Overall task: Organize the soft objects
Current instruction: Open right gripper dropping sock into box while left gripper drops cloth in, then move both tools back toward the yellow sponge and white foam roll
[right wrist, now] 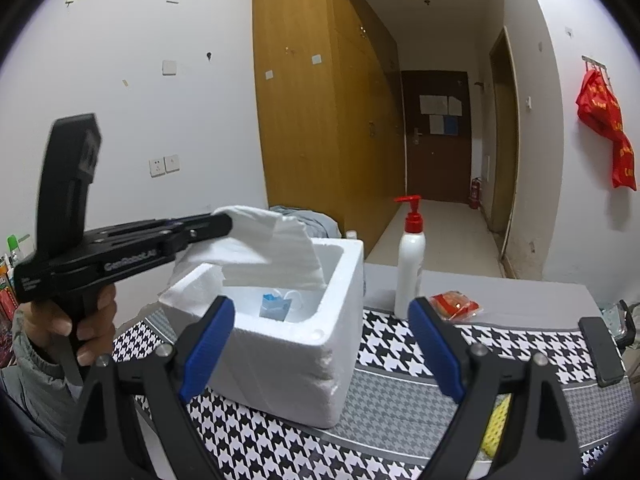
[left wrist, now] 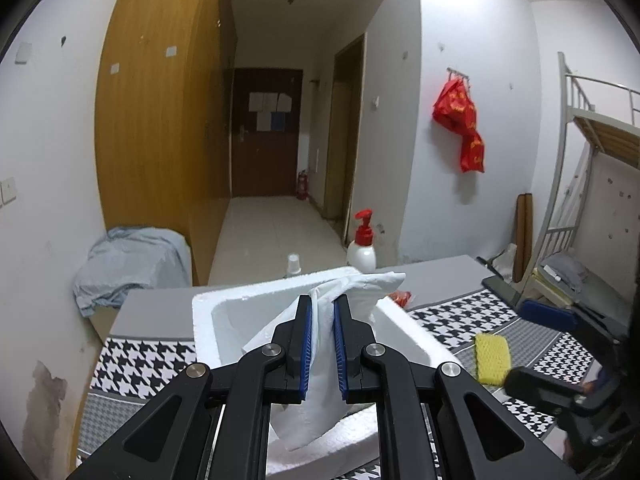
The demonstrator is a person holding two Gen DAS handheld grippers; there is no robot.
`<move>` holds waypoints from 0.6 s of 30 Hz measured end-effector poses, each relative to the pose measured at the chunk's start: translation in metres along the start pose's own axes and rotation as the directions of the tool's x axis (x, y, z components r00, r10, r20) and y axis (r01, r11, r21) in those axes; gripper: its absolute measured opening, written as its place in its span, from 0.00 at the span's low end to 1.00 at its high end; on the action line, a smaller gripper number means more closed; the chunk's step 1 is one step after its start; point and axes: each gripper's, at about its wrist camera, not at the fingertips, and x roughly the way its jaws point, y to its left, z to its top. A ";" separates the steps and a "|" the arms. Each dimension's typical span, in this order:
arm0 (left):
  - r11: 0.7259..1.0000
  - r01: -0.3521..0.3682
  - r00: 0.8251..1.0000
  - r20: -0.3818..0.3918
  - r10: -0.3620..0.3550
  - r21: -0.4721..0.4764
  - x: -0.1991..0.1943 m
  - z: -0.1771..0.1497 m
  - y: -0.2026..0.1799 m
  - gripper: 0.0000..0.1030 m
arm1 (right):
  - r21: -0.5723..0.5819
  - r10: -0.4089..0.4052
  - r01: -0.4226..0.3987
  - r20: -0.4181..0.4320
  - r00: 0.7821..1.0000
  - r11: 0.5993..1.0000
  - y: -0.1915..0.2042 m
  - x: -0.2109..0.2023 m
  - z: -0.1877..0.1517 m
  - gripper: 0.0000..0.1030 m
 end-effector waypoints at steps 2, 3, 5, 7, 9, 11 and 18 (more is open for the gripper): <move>1.000 -0.002 1.000 -0.018 0.002 -0.003 0.007 0.000 0.000 0.11 | 0.003 -0.006 0.006 0.002 1.000 1.000 -0.002 -0.002 -0.002 0.89; 1.000 -0.006 1.000 -0.029 0.005 -0.009 0.011 0.000 0.001 0.11 | 0.006 -0.010 0.010 0.001 1.000 1.000 -0.003 -0.003 -0.002 0.89; 1.000 -0.012 0.999 -0.037 0.012 -0.011 0.014 0.000 0.000 0.11 | 0.008 -0.018 0.018 0.000 1.000 1.000 -0.005 -0.004 -0.003 0.89; 1.000 -0.008 0.999 -0.038 0.008 -0.006 0.018 -0.001 0.000 0.24 | 0.010 -0.021 0.021 0.000 1.000 1.000 -0.007 -0.005 -0.004 0.89; 1.000 -0.020 0.999 -0.034 0.019 -0.009 0.019 -0.001 0.001 0.46 | 0.010 -0.026 0.026 0.000 1.000 1.000 -0.008 -0.006 -0.005 0.89; 0.999 -0.035 0.999 -0.016 0.034 -0.013 0.018 0.000 0.000 0.65 | 0.013 -0.030 0.030 0.001 1.000 0.999 -0.010 -0.007 -0.005 0.89; 0.998 -0.056 0.998 0.015 0.056 -0.017 0.013 0.001 -0.001 0.87 | 0.021 -0.032 0.033 -0.003 0.999 0.999 -0.014 -0.008 -0.008 0.89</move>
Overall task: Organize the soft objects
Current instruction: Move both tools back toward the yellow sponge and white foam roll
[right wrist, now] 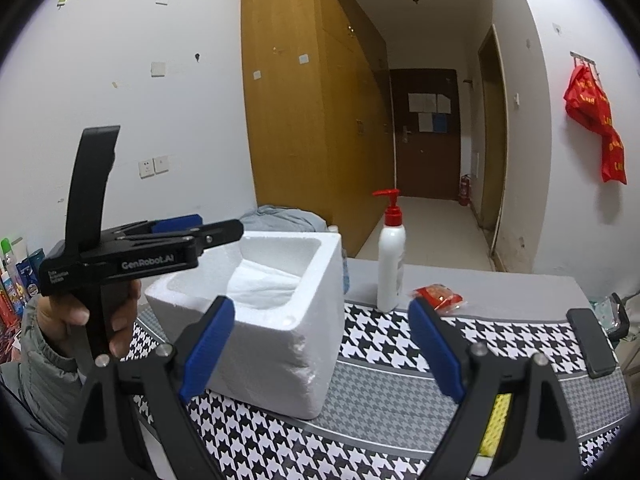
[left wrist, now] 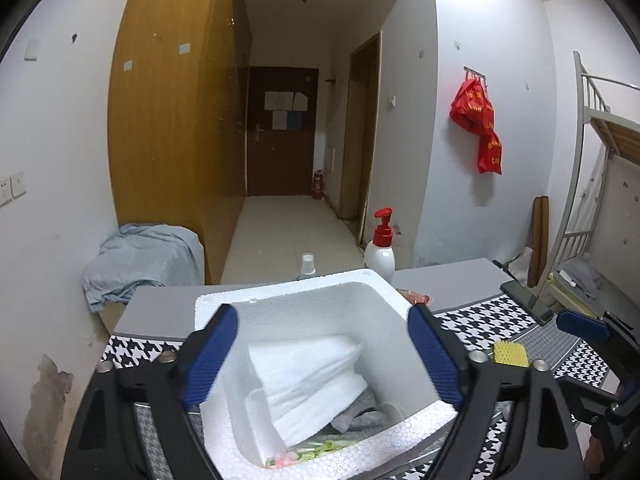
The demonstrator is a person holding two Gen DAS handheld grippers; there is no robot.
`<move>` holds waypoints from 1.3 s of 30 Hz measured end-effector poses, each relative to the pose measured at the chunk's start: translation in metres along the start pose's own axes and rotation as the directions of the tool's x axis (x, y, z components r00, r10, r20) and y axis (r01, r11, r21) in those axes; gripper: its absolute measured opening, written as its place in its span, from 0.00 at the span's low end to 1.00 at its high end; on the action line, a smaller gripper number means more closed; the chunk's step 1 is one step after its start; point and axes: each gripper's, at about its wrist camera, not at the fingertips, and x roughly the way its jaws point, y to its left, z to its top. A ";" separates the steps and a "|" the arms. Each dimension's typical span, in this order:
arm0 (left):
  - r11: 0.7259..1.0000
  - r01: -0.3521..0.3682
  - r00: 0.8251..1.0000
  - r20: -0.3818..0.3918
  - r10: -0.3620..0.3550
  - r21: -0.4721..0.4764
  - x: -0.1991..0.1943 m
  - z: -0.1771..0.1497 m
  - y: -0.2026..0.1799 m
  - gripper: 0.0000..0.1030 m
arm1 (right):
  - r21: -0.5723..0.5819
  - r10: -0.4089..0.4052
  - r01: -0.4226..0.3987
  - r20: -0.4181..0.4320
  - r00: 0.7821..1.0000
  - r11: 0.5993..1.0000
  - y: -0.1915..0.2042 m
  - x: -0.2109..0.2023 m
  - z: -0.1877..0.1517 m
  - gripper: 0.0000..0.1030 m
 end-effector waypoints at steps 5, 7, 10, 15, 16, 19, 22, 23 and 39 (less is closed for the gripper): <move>0.999 0.040 0.999 0.002 -0.040 -0.025 -0.008 -0.001 -0.001 0.88 | 0.006 0.003 -0.003 0.005 1.000 1.000 -0.002 -0.002 0.000 0.89; 0.998 0.044 0.999 0.010 -0.044 -0.037 -0.012 -0.001 -0.001 0.90 | 0.008 0.000 0.000 0.012 1.000 1.000 -0.002 -0.004 0.000 0.89; 0.999 0.025 0.999 0.038 -0.023 -0.042 -0.021 -0.002 -0.004 0.97 | 0.019 0.004 -0.004 0.024 1.000 1.000 -0.003 -0.007 0.001 0.89; 0.999 0.034 0.999 0.040 -0.033 -0.024 -0.027 -0.003 -0.010 0.97 | 0.032 -0.005 0.004 0.041 0.999 0.999 -0.003 -0.014 0.002 1.00; 0.999 0.033 0.999 0.041 -0.032 -0.020 -0.029 -0.004 -0.011 0.97 | 0.033 -0.007 0.006 0.041 0.999 0.999 -0.003 -0.014 0.002 1.00; 0.998 0.052 0.998 0.042 -0.051 -0.025 -0.034 -0.006 -0.011 0.97 | 0.040 -0.017 0.015 0.046 0.999 0.999 -0.003 -0.019 0.001 1.00; 0.998 0.050 0.997 0.052 -0.048 -0.025 -0.040 -0.007 -0.011 0.97 | 0.041 -0.030 0.028 0.054 0.998 0.999 -0.002 -0.024 0.001 1.00; 0.999 0.047 0.998 0.054 -0.046 -0.021 -0.042 -0.007 -0.011 0.97 | 0.041 -0.033 0.031 0.056 0.998 0.999 -0.002 -0.026 0.001 1.00; 0.999 0.048 0.993 0.106 -0.047 -0.003 -0.082 -0.009 -0.023 0.99 | 0.029 -0.059 0.057 0.100 0.993 0.998 0.007 -0.062 -0.004 1.00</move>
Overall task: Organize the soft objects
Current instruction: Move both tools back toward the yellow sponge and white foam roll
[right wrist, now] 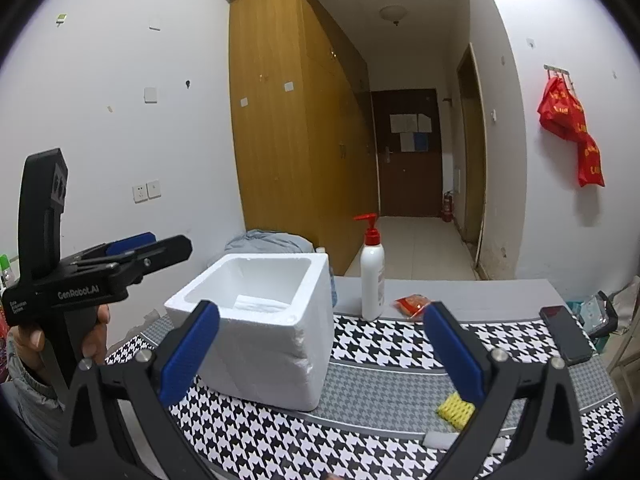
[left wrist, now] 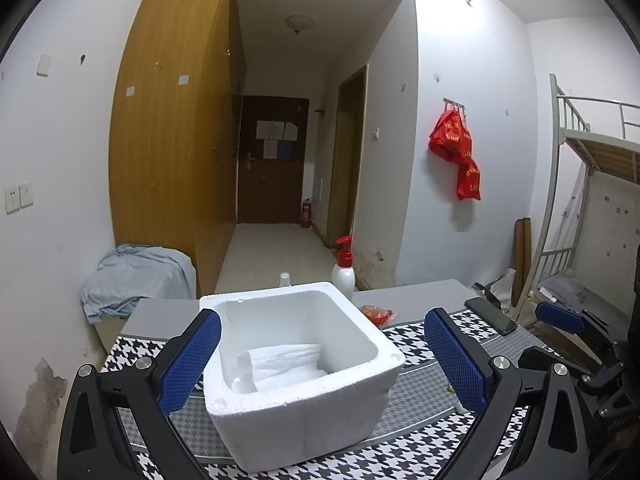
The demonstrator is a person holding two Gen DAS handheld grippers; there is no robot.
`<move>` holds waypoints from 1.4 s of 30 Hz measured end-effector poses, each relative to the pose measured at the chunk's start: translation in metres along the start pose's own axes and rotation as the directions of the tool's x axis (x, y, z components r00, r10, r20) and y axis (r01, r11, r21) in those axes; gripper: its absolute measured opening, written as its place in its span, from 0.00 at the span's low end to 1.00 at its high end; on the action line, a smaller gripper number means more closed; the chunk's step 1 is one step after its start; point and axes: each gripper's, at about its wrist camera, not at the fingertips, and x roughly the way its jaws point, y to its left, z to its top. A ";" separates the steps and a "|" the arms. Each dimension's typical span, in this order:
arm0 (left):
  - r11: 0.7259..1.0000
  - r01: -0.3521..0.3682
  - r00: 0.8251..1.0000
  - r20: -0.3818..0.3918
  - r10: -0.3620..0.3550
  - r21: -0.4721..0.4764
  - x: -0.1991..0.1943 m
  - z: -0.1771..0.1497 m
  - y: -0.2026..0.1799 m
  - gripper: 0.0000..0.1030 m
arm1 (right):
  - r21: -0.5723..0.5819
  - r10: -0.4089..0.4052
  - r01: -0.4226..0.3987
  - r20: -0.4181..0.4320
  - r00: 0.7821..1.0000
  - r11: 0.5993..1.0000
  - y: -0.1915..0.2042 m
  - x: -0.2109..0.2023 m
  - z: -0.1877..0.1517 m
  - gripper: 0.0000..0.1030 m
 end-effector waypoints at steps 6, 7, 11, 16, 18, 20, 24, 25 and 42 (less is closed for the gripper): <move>1.000 -0.001 1.000 -0.004 0.001 0.006 -0.006 -0.002 -0.008 0.99 | -0.008 -0.012 0.012 0.005 1.000 1.000 0.001 -0.014 -0.001 1.00; 1.000 0.003 1.000 -0.003 -0.003 0.002 -0.008 -0.003 -0.009 0.99 | -0.004 -0.014 0.014 0.011 1.000 1.000 0.000 -0.017 -0.002 1.00; 0.999 0.016 1.000 0.010 -0.017 0.029 -0.018 -0.003 -0.016 0.99 | -0.009 -0.025 0.025 0.033 0.999 1.000 0.000 -0.028 -0.001 1.00; 0.998 0.042 0.999 0.026 -0.044 0.050 -0.030 -0.004 -0.026 0.99 | -0.014 -0.046 0.047 0.051 0.998 0.999 -0.001 -0.038 -0.002 1.00; 0.997 0.048 0.998 0.035 -0.050 0.053 -0.034 -0.006 -0.028 0.99 | -0.015 -0.056 0.057 0.056 0.997 0.998 -0.001 -0.041 -0.004 1.00; 0.998 0.055 0.998 0.042 -0.057 0.043 -0.037 -0.008 -0.030 0.99 | -0.014 -0.063 0.064 0.060 0.996 0.998 -0.001 -0.045 -0.005 1.00; 0.997 0.062 0.997 0.048 -0.064 0.040 -0.037 -0.013 -0.035 0.99 | -0.015 -0.089 0.090 0.067 0.994 0.996 -0.003 -0.053 -0.010 1.00; 0.997 0.066 0.997 0.047 -0.068 0.045 -0.036 -0.014 -0.037 0.99 | -0.013 -0.096 0.097 0.069 0.993 0.995 -0.004 -0.054 -0.011 1.00; 0.983 0.172 0.981 0.084 -0.177 0.062 -0.036 -0.037 -0.064 0.99 | 0.023 -0.201 0.199 0.068 0.977 0.980 -0.023 -0.076 -0.037 1.00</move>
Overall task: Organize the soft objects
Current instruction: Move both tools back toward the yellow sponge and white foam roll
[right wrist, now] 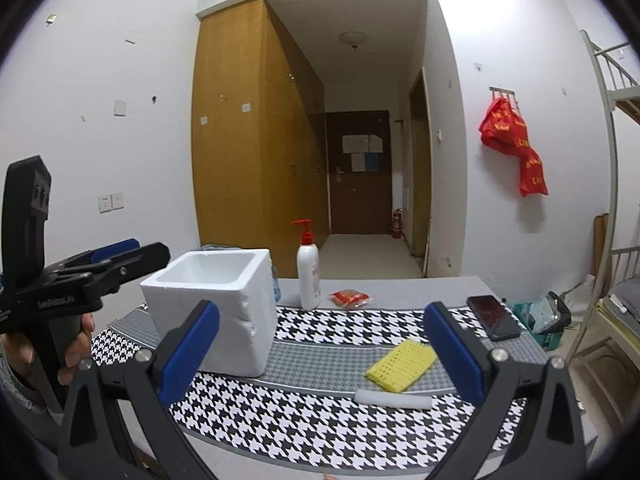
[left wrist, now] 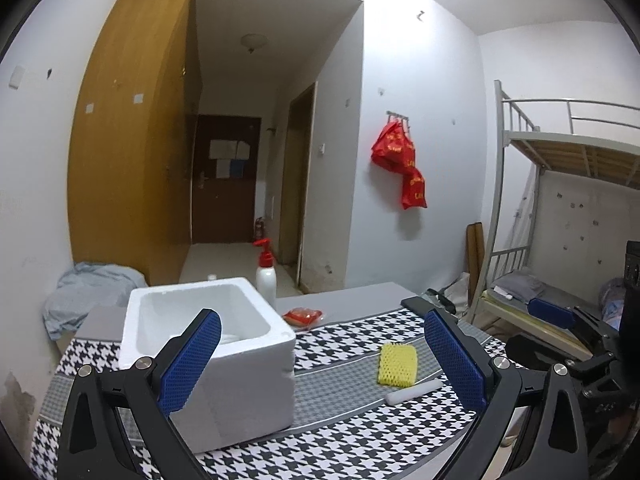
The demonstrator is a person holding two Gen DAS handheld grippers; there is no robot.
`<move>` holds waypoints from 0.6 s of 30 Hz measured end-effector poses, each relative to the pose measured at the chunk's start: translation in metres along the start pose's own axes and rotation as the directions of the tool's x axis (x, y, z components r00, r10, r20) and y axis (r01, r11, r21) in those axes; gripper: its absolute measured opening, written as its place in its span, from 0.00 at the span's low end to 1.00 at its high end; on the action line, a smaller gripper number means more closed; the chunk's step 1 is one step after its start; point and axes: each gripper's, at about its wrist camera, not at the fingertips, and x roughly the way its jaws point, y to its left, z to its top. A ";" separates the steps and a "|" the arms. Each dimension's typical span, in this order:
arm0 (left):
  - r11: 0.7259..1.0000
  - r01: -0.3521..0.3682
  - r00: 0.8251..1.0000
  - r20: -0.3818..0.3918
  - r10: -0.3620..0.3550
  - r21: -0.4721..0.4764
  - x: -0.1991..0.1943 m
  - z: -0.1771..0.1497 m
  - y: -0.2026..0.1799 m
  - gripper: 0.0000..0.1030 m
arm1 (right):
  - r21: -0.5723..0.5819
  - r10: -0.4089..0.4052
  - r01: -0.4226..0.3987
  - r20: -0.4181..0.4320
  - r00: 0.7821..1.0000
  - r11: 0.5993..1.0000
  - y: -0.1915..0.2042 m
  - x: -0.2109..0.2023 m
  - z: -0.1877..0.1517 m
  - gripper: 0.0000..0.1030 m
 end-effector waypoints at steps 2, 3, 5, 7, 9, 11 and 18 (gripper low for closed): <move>1.000 0.013 1.000 0.000 -0.013 0.009 0.001 -0.001 -0.003 0.99 | 0.009 -0.014 0.014 -0.001 1.000 1.000 -0.002 -0.002 -0.001 1.00; 1.000 0.023 1.000 -0.006 -0.023 0.010 0.003 -0.001 -0.004 0.99 | 0.011 -0.019 0.019 -0.002 1.000 1.000 -0.002 -0.002 -0.002 1.00; 0.998 0.053 0.998 -0.025 -0.052 0.018 0.008 -0.003 -0.006 0.99 | 0.016 -0.031 0.031 -0.005 1.000 0.999 -0.003 -0.003 -0.003 1.00; 0.998 0.062 0.997 -0.041 -0.061 0.026 0.012 -0.005 -0.009 0.99 | 0.021 -0.041 0.041 -0.009 0.999 0.999 -0.005 -0.004 -0.004 1.00; 0.997 0.072 0.996 -0.054 -0.070 0.033 0.016 -0.008 -0.013 0.99 | 0.022 -0.051 0.052 -0.010 0.999 0.998 -0.006 -0.005 -0.005 1.00; 0.996 0.081 0.995 -0.063 -0.079 0.031 0.020 -0.010 -0.015 0.99 | 0.026 -0.059 0.059 -0.012 0.998 0.998 -0.007 -0.006 -0.006 1.00; 0.992 0.121 0.989 -0.094 -0.118 0.027 0.030 -0.015 -0.017 0.99 | 0.035 -0.087 0.088 -0.024 0.996 0.996 -0.016 -0.008 -0.009 1.00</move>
